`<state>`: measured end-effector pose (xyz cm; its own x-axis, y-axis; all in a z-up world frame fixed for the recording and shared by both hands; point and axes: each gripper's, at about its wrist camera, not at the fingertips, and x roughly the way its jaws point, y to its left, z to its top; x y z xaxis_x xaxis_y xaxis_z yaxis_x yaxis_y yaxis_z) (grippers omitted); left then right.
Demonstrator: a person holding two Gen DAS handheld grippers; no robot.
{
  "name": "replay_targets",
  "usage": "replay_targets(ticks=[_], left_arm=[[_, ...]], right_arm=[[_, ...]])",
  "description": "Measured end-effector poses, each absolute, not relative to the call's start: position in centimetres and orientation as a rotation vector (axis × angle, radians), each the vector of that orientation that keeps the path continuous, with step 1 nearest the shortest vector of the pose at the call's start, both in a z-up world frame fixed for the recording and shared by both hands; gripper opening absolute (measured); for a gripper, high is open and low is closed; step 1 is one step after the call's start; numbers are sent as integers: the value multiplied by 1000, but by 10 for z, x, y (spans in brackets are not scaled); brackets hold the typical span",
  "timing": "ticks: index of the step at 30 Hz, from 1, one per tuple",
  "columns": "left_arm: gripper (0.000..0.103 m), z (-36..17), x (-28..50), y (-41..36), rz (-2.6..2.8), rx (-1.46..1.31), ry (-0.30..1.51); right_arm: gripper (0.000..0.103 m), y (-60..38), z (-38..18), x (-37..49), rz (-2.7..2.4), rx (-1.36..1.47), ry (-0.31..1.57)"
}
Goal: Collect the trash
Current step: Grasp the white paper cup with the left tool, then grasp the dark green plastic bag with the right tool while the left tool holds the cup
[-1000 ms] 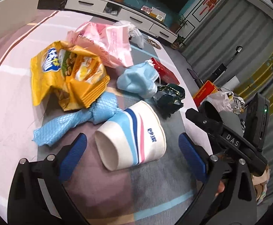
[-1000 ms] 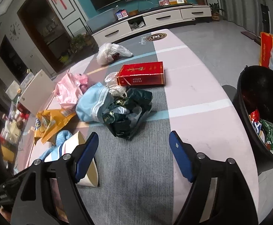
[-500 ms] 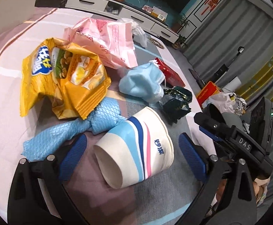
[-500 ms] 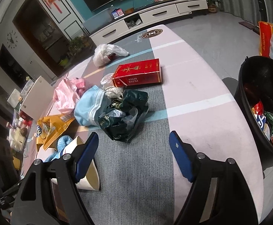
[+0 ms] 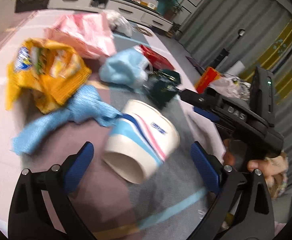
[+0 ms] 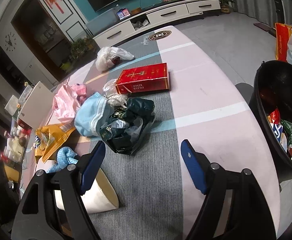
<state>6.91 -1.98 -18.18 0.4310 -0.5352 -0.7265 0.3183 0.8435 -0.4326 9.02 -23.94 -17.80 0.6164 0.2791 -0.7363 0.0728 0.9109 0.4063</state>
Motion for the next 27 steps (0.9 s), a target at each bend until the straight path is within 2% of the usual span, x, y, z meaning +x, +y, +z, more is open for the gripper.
replay_targets(ticks=[10, 11, 12, 13, 17, 19, 20, 21, 27], left_arm=[[96, -189, 84, -43, -626, -149, 1006], [90, -190, 85, -45, -629, -144, 1011], [77, -193, 84, -47, -634, -136, 1019], [72, -195, 84, -50, -633, -126, 1028], [70, -196, 78, -54, -642, -90, 1018], [65, -195, 75, -54, -657, -98, 1012], [50, -192, 74, -51, -673, -128, 1001], [46, -190, 75, -49, -687, -156, 998], [41, -181, 70, -29, -698, -242, 976]], right_arm=[[77, -229, -181, 96, 142, 421, 919], [77, -229, -181, 96, 141, 420, 919], [77, -229, -181, 96, 141, 421, 919], [77, -229, -181, 96, 140, 422, 919], [77, -231, -181, 97, 137, 426, 917], [76, -232, -181, 98, 138, 432, 917], [76, -233, -181, 99, 140, 434, 918], [76, -233, -181, 99, 139, 433, 917], [76, -231, -182, 102, 147, 443, 919]])
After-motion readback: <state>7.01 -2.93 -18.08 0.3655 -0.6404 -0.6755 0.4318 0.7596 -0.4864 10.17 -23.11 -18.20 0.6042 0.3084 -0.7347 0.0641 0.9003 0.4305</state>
